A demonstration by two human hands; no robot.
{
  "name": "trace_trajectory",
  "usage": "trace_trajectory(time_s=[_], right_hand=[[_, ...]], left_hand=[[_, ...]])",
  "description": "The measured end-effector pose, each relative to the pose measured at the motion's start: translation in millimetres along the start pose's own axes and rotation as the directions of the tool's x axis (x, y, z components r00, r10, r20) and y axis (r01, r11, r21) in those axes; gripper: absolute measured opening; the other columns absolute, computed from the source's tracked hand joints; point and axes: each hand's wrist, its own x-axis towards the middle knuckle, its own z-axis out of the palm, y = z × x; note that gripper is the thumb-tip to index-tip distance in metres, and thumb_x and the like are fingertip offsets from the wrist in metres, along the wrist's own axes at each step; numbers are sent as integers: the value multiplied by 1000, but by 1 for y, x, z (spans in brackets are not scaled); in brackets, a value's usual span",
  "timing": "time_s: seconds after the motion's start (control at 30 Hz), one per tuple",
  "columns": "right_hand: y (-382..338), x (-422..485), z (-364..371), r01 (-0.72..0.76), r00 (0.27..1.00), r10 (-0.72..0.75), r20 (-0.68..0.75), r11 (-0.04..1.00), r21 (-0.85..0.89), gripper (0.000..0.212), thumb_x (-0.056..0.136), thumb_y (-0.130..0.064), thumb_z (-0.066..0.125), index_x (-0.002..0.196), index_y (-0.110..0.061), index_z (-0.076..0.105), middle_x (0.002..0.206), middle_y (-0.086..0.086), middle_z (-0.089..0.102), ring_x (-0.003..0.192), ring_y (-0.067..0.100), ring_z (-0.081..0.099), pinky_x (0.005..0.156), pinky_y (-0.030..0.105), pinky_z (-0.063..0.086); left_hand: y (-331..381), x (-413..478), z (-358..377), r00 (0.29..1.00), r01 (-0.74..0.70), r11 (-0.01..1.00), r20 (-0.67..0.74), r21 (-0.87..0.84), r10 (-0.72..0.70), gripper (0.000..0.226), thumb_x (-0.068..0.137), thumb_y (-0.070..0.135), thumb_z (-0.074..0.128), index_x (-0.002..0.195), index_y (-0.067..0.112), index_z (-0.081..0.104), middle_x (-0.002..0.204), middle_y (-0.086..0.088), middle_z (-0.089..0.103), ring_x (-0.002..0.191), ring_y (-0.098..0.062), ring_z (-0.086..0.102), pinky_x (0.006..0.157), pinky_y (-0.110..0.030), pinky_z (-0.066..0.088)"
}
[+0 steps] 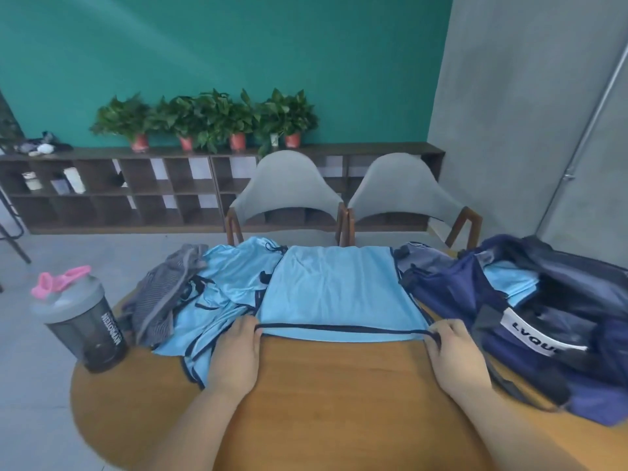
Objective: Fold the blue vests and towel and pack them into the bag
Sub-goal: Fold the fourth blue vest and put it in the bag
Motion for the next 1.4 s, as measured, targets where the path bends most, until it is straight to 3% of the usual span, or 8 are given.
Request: trace_trajectory(time_s=[0.13, 0.27, 0.47, 0.7, 0.9, 1.13, 1.27, 1.4], right_hand=[[-12, -6, -11, 191, 974, -194, -113, 981, -38, 15, 90, -12, 76, 104, -12, 72, 128, 3, 62, 115, 26, 61, 91, 36, 53], [-17, -19, -19, 354, 925, -343, -165, 935, 35, 19, 85, -6, 79, 103, -11, 76, 126, 2, 71, 124, 19, 63, 105, 33, 49], [-11, -19, -22, 95, 989, -75, -126, 983, 155, 19, 94, -13, 70, 110, -22, 67, 100, -2, 72, 93, 24, 68, 80, 30, 45], [-4, -11, -16, -52, 996, 64, -63, 983, 176, 14, 99, -15, 66, 110, -23, 65, 97, 0, 74, 92, 26, 68, 81, 34, 50], [-5, -9, -19, -16, 986, 38, -161, 991, 134, 17, 101, -19, 63, 116, -17, 71, 103, 5, 75, 95, 27, 68, 81, 29, 43], [-21, -31, -38, 158, 969, -70, -237, 913, 377, 20, 104, -17, 53, 121, -23, 60, 135, -4, 67, 116, 18, 66, 93, 25, 48], [-30, -43, -56, 257, 936, -126, -328, 882, 394, 16, 106, -18, 48, 116, -18, 60, 111, -2, 67, 99, 17, 64, 90, 11, 42], [-27, -62, -61, 280, 937, -162, -310, 879, 386, 12, 102, -27, 48, 112, -28, 55, 96, -6, 61, 83, 9, 55, 80, 10, 39]], left_hand=[[5, -4, -1, 988, -47, 996, -142, 80, 58, 18, 104, 17, 58, 113, 6, 69, 137, -11, 55, 125, -31, 55, 106, -48, 50], [11, -11, -14, 965, -127, 990, -222, 62, 138, 26, 105, 18, 47, 113, 8, 70, 128, -5, 62, 122, -28, 54, 104, -44, 44], [7, -14, -13, 992, -95, 991, -79, 95, 103, 23, 96, 29, 45, 100, 19, 65, 100, 5, 65, 105, -22, 54, 91, -41, 44], [0, -12, -7, 996, -90, 991, -1, 95, 91, 13, 96, 38, 72, 98, 26, 71, 103, 11, 68, 105, -17, 54, 91, -40, 43], [4, -13, -11, 979, -128, 989, -153, 71, 138, 20, 105, 20, 55, 111, 12, 72, 109, 0, 70, 109, -26, 59, 94, -41, 44], [19, -15, -41, 957, -104, 941, -292, -322, 6, 26, 105, 11, 42, 124, 9, 60, 134, 1, 60, 137, -20, 50, 119, -37, 35], [30, -31, -62, 947, -79, 902, -316, -425, -66, 21, 107, 7, 42, 124, 10, 54, 135, -2, 60, 132, -15, 54, 110, -34, 41], [24, -53, -63, 971, 31, 920, -205, -391, -121, 16, 107, 13, 47, 122, 15, 54, 104, 3, 62, 89, -22, 61, 81, -42, 48]])
